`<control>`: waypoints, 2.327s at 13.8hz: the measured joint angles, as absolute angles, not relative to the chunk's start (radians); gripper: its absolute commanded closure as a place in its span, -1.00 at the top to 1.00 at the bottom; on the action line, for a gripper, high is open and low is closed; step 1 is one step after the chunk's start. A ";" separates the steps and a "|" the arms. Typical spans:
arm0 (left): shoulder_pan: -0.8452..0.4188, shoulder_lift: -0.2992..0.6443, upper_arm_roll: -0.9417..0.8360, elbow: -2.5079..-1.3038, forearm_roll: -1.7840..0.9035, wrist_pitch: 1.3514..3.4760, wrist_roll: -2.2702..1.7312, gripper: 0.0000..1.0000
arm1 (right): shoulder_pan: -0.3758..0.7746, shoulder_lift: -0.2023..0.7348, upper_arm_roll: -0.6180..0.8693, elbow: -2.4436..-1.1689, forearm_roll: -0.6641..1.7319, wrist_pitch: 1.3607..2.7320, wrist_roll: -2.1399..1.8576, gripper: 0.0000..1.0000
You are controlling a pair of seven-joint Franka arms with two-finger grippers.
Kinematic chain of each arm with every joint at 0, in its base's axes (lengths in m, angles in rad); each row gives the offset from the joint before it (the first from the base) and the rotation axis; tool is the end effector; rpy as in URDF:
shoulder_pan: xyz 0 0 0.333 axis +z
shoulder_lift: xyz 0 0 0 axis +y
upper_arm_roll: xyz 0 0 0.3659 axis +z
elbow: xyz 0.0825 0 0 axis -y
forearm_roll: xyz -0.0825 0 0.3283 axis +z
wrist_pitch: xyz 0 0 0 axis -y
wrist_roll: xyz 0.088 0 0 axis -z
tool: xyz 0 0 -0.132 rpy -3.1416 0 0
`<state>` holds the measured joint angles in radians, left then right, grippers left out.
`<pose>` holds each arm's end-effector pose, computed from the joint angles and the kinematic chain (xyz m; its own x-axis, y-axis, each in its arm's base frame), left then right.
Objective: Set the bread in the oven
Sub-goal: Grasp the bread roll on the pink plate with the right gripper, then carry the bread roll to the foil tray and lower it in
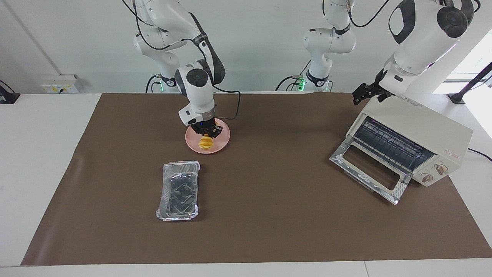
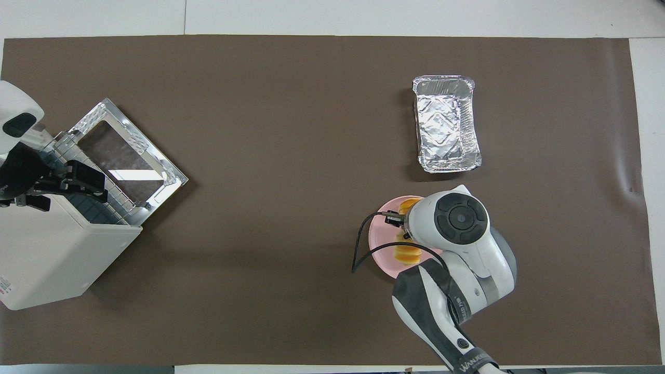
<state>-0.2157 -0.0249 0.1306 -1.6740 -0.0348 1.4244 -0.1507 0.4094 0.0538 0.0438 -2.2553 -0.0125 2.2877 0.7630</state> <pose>0.4615 -0.0435 0.6091 0.9721 0.0618 -0.2261 0.0644 -0.9979 0.0040 0.4368 0.2120 0.4002 0.9548 -0.2971 -0.0107 -0.2968 -0.9547 0.0198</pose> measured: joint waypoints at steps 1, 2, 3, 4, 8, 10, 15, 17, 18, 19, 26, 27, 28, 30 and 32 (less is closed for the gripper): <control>-0.216 -0.025 0.131 -1.674 -0.035 1.424 -0.151 1.00 | 0.403 0.057 0.042 -2.197 -0.013 2.231 0.754 -1.00; -0.216 -0.025 0.131 -1.674 -0.035 1.424 -0.151 1.00 | 0.390 0.065 0.042 -2.137 -0.012 2.187 0.733 -1.00; -0.216 -0.025 0.131 -1.674 -0.035 1.424 -0.151 1.00 | 0.368 0.079 0.041 -2.075 -0.012 2.152 0.696 -1.00; -0.216 -0.025 0.131 -1.674 -0.035 1.424 -0.151 1.00 | 0.337 0.099 0.041 -2.015 -0.012 2.122 0.646 -1.00; -0.216 -0.025 0.131 -1.674 -0.035 1.424 -0.151 1.00 | 0.210 0.225 0.037 -1.778 0.037 2.026 0.453 -1.00; -0.216 -0.025 0.131 -1.674 -0.035 1.424 -0.151 1.00 | 0.190 0.340 0.036 -1.603 0.040 1.934 0.423 -1.00; -0.216 -0.025 0.131 -1.674 -0.035 1.424 -0.151 1.00 | 0.166 0.614 0.027 -1.325 0.040 1.903 0.339 -1.00; -0.216 -0.025 0.131 -1.674 -0.035 1.424 -0.151 1.00 | 0.154 0.670 0.026 -1.276 0.040 1.910 0.314 -1.00; -0.216 -0.025 0.131 -1.674 -0.035 1.424 -0.151 1.00 | 0.151 0.688 0.026 -1.266 0.039 1.924 0.306 -1.00; -0.216 -0.025 0.131 -1.674 -0.035 1.424 -0.151 1.00 | 0.150 0.702 0.026 -1.262 0.038 1.943 0.304 -1.00; -0.216 -0.025 0.131 -1.674 -0.035 1.424 -0.151 1.00 | 0.153 0.731 0.028 -1.280 0.037 2.030 0.303 1.00; -0.216 -0.025 0.131 -1.674 -0.035 1.424 -0.151 1.00 | 0.154 0.731 0.028 -1.286 0.037 2.037 0.303 1.00; -0.216 -0.025 0.131 -1.674 -0.035 1.424 -0.151 1.00 | 0.154 0.731 0.028 -1.287 0.037 2.038 0.303 1.00; -0.216 -0.025 0.131 -1.674 -0.035 1.424 -0.151 1.00 | 0.155 0.730 0.029 -1.286 0.037 2.037 0.303 1.00; -0.216 -0.025 0.131 -1.674 -0.035 1.424 -0.151 1.00 | 0.154 0.721 0.029 -1.283 0.037 2.020 0.303 1.00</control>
<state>-0.2157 -0.0249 0.1306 -1.6740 -0.0348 1.4244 -0.1507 0.1541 0.7211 0.0285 -1.2832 0.0372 2.0200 0.3026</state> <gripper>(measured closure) 0.000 0.216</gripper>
